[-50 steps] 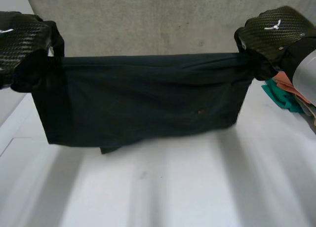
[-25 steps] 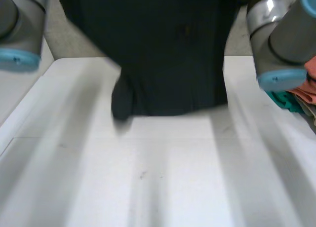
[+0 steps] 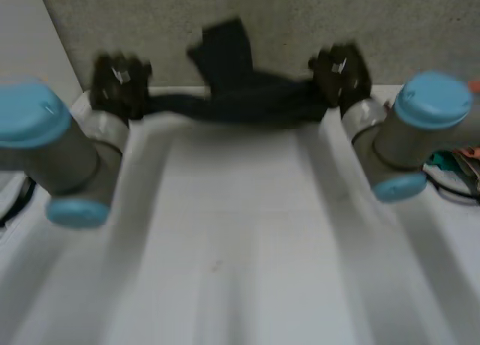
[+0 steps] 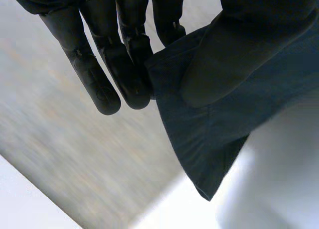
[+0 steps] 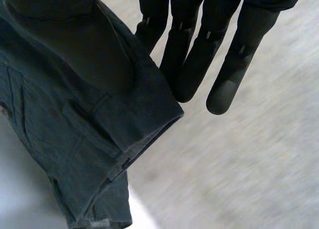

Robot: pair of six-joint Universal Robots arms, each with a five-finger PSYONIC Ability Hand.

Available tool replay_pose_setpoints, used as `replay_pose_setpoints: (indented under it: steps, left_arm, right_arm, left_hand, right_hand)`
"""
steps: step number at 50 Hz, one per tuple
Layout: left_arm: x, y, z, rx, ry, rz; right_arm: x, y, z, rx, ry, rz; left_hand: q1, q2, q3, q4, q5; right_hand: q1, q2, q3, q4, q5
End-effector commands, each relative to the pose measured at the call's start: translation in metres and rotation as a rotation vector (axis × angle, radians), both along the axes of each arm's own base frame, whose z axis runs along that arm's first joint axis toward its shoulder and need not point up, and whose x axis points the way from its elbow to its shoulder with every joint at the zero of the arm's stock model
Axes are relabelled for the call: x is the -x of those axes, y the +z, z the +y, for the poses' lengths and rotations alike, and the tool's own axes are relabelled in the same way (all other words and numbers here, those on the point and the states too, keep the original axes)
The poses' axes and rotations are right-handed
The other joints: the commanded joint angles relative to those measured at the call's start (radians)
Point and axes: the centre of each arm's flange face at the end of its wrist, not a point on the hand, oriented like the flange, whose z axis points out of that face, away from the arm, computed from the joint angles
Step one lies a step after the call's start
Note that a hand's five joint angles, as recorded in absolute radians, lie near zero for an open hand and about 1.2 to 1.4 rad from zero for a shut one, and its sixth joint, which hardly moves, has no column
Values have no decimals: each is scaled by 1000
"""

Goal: Fold the laundry.

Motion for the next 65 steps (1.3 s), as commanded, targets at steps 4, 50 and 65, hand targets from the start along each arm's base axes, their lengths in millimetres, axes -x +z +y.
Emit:
replay_pose_setpoints:
  steps: [4,50,65]
  left_arm:
    - [-5,-89,43,-270,13,-189]
    - [-13,-45,31,-531,-278,-105]
    - [11,-112,-17,-447,-313,-252]
  right_arm:
    - [13,-89,41,-252,21,278]
    - [70,-69,188,-581,110,629]
    - [70,-77,188,-601,105,613]
  left_hand:
    - [262,200,207,197,216]
    - [-451,-514,-506,-516,-498]
    - [-386,-449,-441,-451,-433]
  right_hand:
    - [316,245,210,199,215]
    - [316,245,210,199,215]
    - [316,245,210,199,215]
